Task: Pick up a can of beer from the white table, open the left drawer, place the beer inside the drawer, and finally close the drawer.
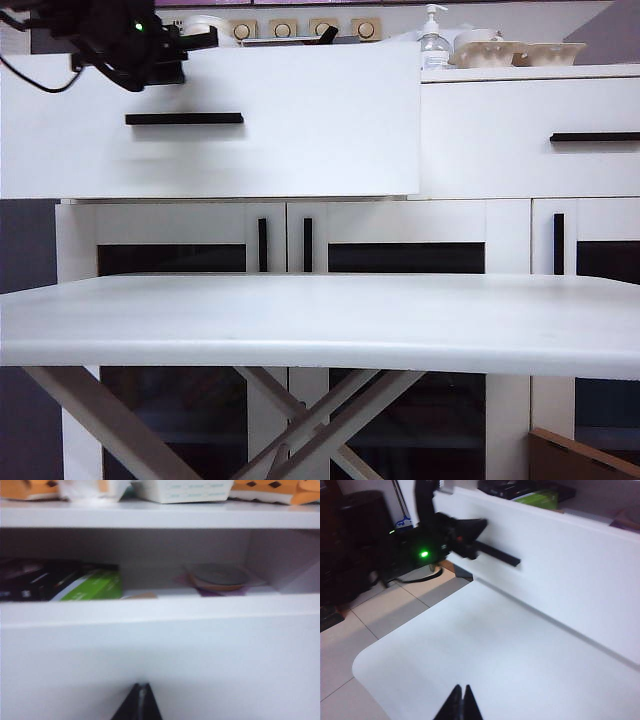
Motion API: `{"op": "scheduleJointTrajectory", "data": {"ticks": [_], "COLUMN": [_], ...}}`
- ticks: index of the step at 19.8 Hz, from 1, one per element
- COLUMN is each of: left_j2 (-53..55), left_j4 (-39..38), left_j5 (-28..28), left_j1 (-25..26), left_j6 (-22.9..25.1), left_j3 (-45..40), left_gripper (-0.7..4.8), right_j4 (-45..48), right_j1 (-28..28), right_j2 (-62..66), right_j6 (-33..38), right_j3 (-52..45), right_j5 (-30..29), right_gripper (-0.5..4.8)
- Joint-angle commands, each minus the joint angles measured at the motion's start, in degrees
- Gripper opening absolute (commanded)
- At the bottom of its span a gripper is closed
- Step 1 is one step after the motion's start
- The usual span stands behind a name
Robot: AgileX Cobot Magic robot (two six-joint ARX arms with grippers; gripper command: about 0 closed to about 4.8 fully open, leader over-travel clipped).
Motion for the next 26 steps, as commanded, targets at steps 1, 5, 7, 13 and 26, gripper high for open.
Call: {"op": "scheduleJointTrajectory", "data": {"ticks": [1, 5, 7, 13, 26], "left_j2": [2.8, 6.3, 8.4, 15.0, 31.0], "left_j4": [-1.4, -2.6, -3.1, -5.7, -10.0], "left_j5": [1.2, 1.2, 2.1, 2.6, 3.0], "left_j1": [0.9, 1.5, 2.0, 2.0, 3.5], "left_j6": [-0.6, -1.0, -1.0, -1.0, -1.0], "left_j3": [4.6, 9.4, 12.3, 21.3, 43.3], "left_gripper": [-0.06, -0.06, -0.06, -0.06, -0.06], "right_j4": [0.9, 1.0, 1.0, 1.0, 1.0], "right_j1": [0.0, 0.0, 0.0, 0.0, 0.0], "right_j2": [-0.2, -0.2, -0.2, -0.2, -0.2], "right_j6": [0.2, 0.2, 0.2, 0.2, 0.2], "right_j3": [0.2, 0.3, 0.2, 0.2, 0.2], "right_j5": [-0.1, -0.2, -0.1, -0.1, -0.1], "right_gripper": [-0.01, -0.01, -0.01, -0.01, -0.01]}}
